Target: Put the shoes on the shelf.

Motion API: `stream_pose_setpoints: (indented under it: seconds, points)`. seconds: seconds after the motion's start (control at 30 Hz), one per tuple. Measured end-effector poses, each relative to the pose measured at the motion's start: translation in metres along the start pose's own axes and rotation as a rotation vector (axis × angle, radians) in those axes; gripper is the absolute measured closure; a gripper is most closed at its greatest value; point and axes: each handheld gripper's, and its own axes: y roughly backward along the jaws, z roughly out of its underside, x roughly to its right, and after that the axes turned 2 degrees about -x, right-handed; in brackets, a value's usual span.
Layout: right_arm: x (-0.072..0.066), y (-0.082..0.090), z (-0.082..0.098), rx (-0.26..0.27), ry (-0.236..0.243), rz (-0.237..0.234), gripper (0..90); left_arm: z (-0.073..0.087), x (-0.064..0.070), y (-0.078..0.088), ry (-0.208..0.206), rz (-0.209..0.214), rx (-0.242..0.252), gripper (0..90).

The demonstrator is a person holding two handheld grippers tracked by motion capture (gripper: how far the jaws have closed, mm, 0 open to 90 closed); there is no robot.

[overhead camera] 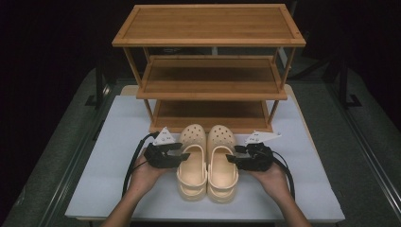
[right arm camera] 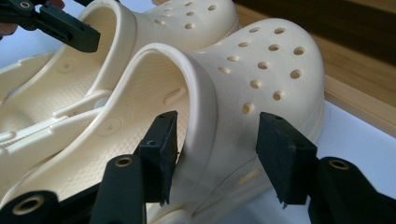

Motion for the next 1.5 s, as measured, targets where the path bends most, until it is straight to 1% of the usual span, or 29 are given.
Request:
stream_pose_setpoints:
  seconds: [0.3, 0.37, 0.4, 0.43, 0.5, 0.6, 0.67, 0.77, 0.9, 0.93, 0.97, 1.0, 1.03, 1.13, 1.27, 1.33, 1.5]
  points:
    - [0.0, 0.003, 0.0, -0.004, 0.004, -0.001, 53.2, 0.002, -0.005, 0.005, 0.01, 0.009, -0.004, 55.4]
    - [-0.001, 0.003, 0.0, -0.004, 0.007, 0.004, 54.6, 0.002, -0.004, 0.006, 0.009, 0.005, -0.004, 58.7]
    - [-0.002, 0.003, -0.001, -0.005, 0.011, 0.008, 56.4, 0.002, -0.004, 0.007, 0.004, -0.001, -0.004, 60.8]
    - [-0.002, 0.003, -0.001, -0.005, 0.011, 0.008, 56.4, 0.001, -0.004, 0.008, -0.004, -0.009, -0.005, 60.8]
    - [-0.003, 0.005, -0.001, -0.004, 0.017, 0.02, 59.3, 0.001, -0.003, 0.01, -0.017, -0.038, -0.012, 65.3]
    - [-0.002, 0.007, 0.0, -0.003, 0.021, 0.031, 63.6, 0.002, -0.007, 0.013, -0.004, -0.06, -0.011, 71.4]
    - [-0.001, 0.008, 0.0, -0.002, 0.023, 0.04, 66.9, 0.003, -0.009, 0.015, -0.004, -0.083, -0.015, 75.0]
    - [-0.001, 0.01, 0.0, 0.002, 0.026, 0.064, 72.2, 0.004, -0.011, 0.018, -0.006, -0.106, -0.014, 77.8]
    - [0.001, 0.013, 0.0, 0.01, 0.031, 0.092, 78.1, 0.004, -0.011, 0.022, -0.018, -0.144, -0.006, 80.9]
    - [0.0, 0.014, 0.0, 0.012, 0.039, 0.107, 80.1, 0.004, -0.011, 0.022, -0.021, -0.153, -0.003, 82.0]
    - [0.0, 0.014, 0.0, 0.012, 0.039, 0.107, 80.1, 0.004, -0.011, 0.023, -0.026, -0.16, -0.004, 82.0]
    - [-0.001, 0.015, 0.0, 0.016, 0.046, 0.127, 81.4, 0.003, -0.011, 0.023, -0.038, -0.169, -0.006, 82.8]
    - [-0.001, 0.015, 0.0, 0.016, 0.046, 0.127, 81.4, 0.003, -0.01, 0.024, -0.04, -0.176, -0.006, 82.8]
    - [0.0, 0.018, -0.001, 0.025, 0.046, 0.151, 83.2, 0.003, -0.011, 0.025, -0.022, -0.185, 0.004, 83.3]
    - [0.003, 0.023, -0.002, 0.034, 0.039, 0.186, 84.2, 0.004, -0.013, 0.027, -0.012, -0.197, 0.012, 83.7]
    - [0.007, 0.026, -0.002, 0.038, 0.033, 0.193, 84.4, 0.004, -0.015, 0.028, -0.006, -0.197, 0.015, 83.8]
    - [0.008, 0.028, -0.002, 0.038, 0.034, 0.195, 84.4, 0.003, -0.018, 0.031, 0.005, -0.2, 0.023, 83.8]
